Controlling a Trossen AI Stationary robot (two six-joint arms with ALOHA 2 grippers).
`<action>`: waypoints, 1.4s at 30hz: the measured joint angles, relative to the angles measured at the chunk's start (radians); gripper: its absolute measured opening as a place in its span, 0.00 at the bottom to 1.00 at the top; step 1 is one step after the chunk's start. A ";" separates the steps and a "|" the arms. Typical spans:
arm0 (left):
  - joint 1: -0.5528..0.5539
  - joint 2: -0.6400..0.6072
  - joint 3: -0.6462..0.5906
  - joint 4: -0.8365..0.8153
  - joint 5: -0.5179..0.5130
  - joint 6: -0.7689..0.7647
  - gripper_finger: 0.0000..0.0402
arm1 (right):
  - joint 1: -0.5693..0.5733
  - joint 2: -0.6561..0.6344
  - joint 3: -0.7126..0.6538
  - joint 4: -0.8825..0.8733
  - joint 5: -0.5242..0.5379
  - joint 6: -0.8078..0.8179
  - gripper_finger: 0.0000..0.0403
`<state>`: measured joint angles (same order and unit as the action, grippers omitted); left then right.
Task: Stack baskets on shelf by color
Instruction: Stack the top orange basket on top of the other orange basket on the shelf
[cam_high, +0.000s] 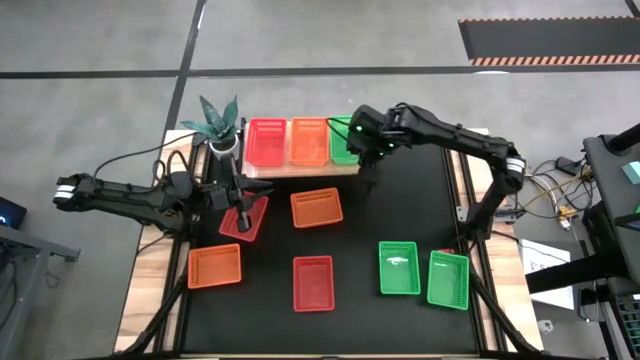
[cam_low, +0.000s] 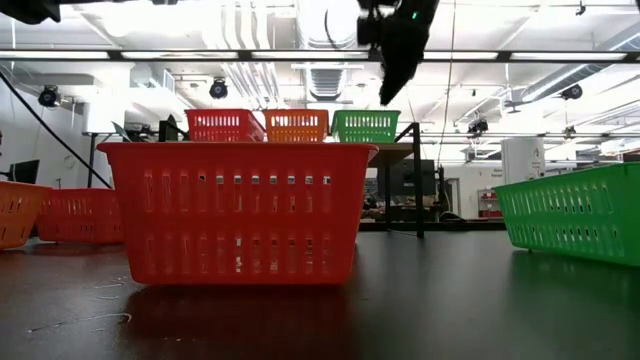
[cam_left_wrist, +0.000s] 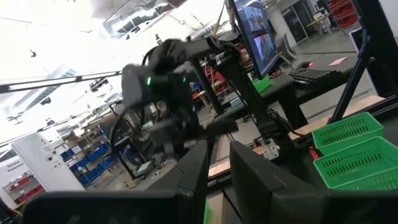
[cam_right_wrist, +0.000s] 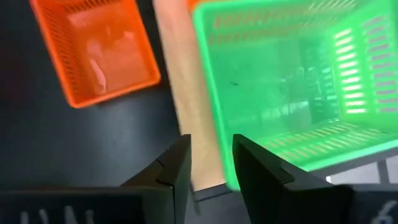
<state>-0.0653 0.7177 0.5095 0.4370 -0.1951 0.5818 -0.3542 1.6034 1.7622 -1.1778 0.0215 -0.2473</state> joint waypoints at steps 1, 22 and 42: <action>0.000 0.000 -0.002 0.000 0.000 -0.001 0.13 | 0.014 -0.016 -0.001 0.001 0.000 0.007 0.28; -0.056 0.342 -0.098 0.052 0.159 -0.628 0.13 | 0.464 -0.273 -0.550 0.626 -0.004 -0.020 0.18; -0.038 0.840 0.328 -0.506 -0.025 -0.575 0.19 | 0.463 -0.274 -0.699 0.698 0.004 0.083 0.32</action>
<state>-0.1036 1.5575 0.8371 -0.0695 -0.2206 0.0073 0.1089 1.3296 1.0634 -0.4802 0.0257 -0.1643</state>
